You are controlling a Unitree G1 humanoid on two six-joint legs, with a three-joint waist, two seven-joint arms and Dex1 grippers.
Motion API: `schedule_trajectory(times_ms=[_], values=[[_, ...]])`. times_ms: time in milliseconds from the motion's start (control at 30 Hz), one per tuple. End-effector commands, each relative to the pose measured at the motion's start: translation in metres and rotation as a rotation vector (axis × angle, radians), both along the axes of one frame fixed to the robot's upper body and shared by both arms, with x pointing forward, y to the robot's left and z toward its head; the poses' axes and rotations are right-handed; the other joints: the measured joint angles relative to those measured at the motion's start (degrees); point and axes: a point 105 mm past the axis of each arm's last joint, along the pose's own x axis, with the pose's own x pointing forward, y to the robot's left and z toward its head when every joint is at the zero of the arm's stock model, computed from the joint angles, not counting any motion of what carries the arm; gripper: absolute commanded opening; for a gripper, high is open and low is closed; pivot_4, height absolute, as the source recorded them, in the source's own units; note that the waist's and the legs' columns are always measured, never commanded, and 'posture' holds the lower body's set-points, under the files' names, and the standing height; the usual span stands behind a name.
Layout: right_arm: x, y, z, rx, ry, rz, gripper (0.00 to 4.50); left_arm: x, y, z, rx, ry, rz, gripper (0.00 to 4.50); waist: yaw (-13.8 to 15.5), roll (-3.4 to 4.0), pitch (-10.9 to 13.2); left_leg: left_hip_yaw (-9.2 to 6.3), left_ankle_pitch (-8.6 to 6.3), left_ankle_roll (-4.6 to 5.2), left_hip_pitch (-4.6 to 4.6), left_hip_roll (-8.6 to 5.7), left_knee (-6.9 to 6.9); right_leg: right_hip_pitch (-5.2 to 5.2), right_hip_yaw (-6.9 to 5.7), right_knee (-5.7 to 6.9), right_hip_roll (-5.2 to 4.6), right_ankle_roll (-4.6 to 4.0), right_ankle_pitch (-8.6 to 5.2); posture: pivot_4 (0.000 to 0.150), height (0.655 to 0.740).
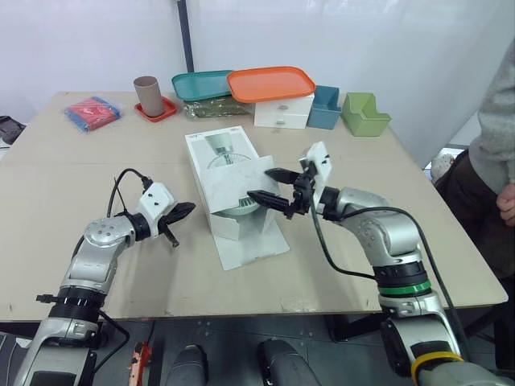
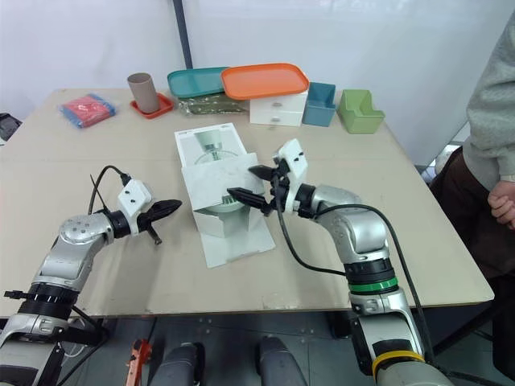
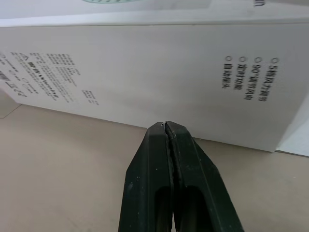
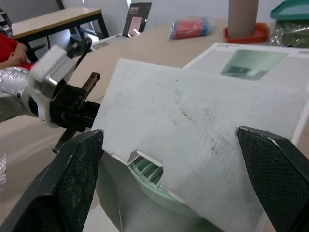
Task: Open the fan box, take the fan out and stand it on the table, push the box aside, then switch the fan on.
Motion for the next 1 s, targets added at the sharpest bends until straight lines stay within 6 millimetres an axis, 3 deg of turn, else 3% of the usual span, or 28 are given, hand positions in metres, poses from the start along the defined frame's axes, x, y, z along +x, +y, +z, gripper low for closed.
schedule_trajectory(times_ms=[33,200,400,500,800,900,1000], values=[[-0.001,-0.012,0.024,0.045,-0.061,-0.028,4.5,0.009,0.001,0.012,0.019,-0.066,0.029,0.11,0.0,0.0,0.0,0.0,0.0,0.0,-0.04,0.0,0.0,-0.04,0.0,0.0,0.0,0.0,0.0,0.15,0.74],[0.018,-0.039,0.015,0.056,-0.02,-0.145,4.5,0.018,0.0,0.016,0.018,-0.089,0.049,0.11,0.01,0.0,0.0,0.0,0.0,0.0,-0.13,-0.02,0.01,-0.1,0.0,0.0,-0.01,0.02,0.01,0.15,0.74],[0.067,-0.073,-0.031,-0.006,0.133,-0.446,4.5,0.024,-0.001,0.022,0.017,-0.116,0.07,0.11,-0.12,0.0,0.0,0.01,0.0,0.0,-0.1,-0.02,0.01,-0.11,0.01,0.01,0.01,-0.01,0.06,0.15,0.74],[0.082,-0.083,-0.048,-0.029,0.201,-0.55,4.5,0.025,-0.002,0.023,0.012,-0.12,0.072,0.11,-0.07,0.0,0.0,0.01,0.02,0.02,-0.12,-0.02,0.03,-0.12,0.02,0.01,0.01,-0.01,0.11,0.15,0.74],[0.084,-0.052,-0.049,-0.028,0.183,-0.464,4.5,0.027,0.001,0.025,0.004,-0.131,0.101,0.11,-0.12,0.01,0.01,0.0,0.02,0.03,-0.17,-0.03,-0.08,-0.17,0.05,0.0,0.01,-0.1,0.14,0.15,0.74],[0.081,-0.04,-0.044,-0.009,0.172,-0.42,4.5,0.029,0.002,0.026,-0.002,-0.136,0.117,0.11,-0.11,0.01,0.01,0.0,0.02,0.03,-0.17,-0.04,-0.05,-0.15,0.05,0.0,0.0,-0.09,0.14,0.15,0.74],[0.065,-0.019,-0.038,-0.003,0.142,-0.29,4.5,0.032,0.0,0.029,-0.012,-0.145,0.12,0.11,-0.1,0.02,0.01,0.0,0.02,0.02,-0.16,-0.04,-0.04,-0.16,0.04,0.01,0.01,-0.08,0.14,0.15,0.74]])
